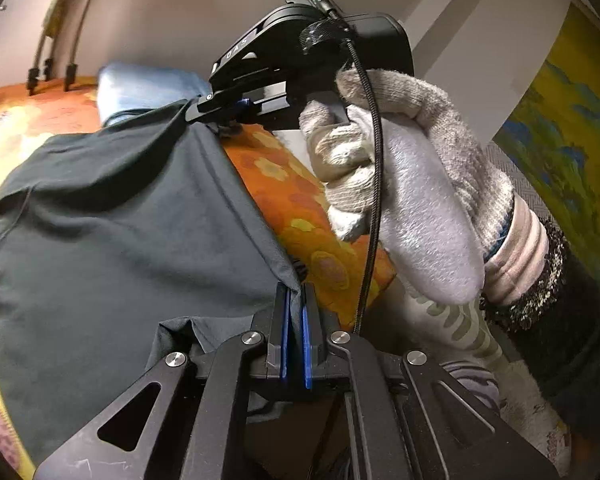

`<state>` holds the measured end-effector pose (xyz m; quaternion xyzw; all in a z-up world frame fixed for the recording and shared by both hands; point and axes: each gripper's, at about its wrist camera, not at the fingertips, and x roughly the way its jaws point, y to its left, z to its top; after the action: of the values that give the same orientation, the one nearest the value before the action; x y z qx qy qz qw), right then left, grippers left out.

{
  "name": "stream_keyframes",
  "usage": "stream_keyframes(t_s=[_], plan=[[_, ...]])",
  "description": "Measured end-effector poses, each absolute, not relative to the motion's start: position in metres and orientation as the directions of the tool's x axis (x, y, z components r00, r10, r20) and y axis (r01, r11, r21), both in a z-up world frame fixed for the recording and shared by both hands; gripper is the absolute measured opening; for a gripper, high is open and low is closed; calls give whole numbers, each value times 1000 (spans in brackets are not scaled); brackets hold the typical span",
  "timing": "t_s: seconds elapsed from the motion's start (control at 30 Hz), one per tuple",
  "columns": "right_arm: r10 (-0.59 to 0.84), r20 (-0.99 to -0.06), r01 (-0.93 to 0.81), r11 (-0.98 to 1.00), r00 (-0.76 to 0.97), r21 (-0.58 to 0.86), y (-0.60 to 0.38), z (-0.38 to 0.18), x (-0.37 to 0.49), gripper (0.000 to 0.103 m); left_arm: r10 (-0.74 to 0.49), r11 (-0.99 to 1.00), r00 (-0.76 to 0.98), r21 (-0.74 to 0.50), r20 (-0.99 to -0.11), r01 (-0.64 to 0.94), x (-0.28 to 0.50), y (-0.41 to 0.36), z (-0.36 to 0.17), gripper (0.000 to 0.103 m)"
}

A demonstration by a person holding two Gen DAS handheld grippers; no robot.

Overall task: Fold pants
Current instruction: 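Lay the folded edge down and open both grippers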

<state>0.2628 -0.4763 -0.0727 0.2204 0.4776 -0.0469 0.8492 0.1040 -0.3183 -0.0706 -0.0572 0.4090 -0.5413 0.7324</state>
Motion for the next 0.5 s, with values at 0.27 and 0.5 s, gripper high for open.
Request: stream_keyframes(t_s=[0.27,0.5], plan=[[85,-857,356,885,509,300,-510,-99,256,6,-814,419,53,-522,-579,743,104,-340,-88,4],[1,-889,381,903,458,197,-512,-117,261,22,-793,425,36,-509,-608,749,99,-334,-81,13]])
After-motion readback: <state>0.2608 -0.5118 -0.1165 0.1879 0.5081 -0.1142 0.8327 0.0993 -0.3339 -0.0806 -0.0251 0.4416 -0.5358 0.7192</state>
